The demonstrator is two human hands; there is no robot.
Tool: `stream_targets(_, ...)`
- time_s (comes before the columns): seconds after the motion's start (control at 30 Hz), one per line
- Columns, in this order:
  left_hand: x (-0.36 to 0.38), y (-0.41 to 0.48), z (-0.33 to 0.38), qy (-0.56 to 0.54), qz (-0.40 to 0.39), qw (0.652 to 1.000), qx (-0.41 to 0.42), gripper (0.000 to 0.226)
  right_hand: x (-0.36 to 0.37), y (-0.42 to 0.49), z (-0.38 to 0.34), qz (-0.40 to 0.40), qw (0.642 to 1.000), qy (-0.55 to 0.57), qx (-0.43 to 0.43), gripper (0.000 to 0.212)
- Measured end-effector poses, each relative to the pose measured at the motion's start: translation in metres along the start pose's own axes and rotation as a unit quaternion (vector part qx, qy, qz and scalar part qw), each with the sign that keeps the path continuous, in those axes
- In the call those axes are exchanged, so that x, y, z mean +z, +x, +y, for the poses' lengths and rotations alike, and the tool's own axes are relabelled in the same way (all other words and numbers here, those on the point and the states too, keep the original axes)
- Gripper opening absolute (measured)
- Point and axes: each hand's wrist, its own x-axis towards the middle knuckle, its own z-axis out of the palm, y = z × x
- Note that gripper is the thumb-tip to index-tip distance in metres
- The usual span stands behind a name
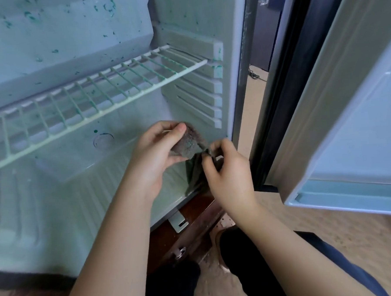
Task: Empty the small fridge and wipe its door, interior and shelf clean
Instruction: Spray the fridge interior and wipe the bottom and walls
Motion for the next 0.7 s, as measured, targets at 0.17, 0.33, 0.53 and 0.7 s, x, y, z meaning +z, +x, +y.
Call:
stream_targets(0.17, -0.03, 0.0, -0.019, 0.312, 0.025, 0.947, 0.074, 0.023, -0.005, 0.009, -0.027, 0.127, 0.974, -0.034, -0.186, 0.032)
stream_targets(0.33, -0.04, -0.003, -0.016, 0.341, 0.024, 0.932, 0.121, 0.013, 0.011, 0.045, 0.0, 0.109, 0.873, -0.379, -0.287, 0.043)
stream_targets(0.53, -0.055, -0.021, -0.015, 0.466, -0.034, 0.873, 0.139, 0.013, 0.021, 0.041, 0.028, 0.039, 0.774, -0.554, -0.303, 0.029)
stream_targets(0.7, -0.072, -0.053, 0.005, 0.461, 0.036, 0.84, 0.283, 0.021, 0.005, 0.013, 0.033, -0.095, 0.822, -0.518, -0.218, 0.052)
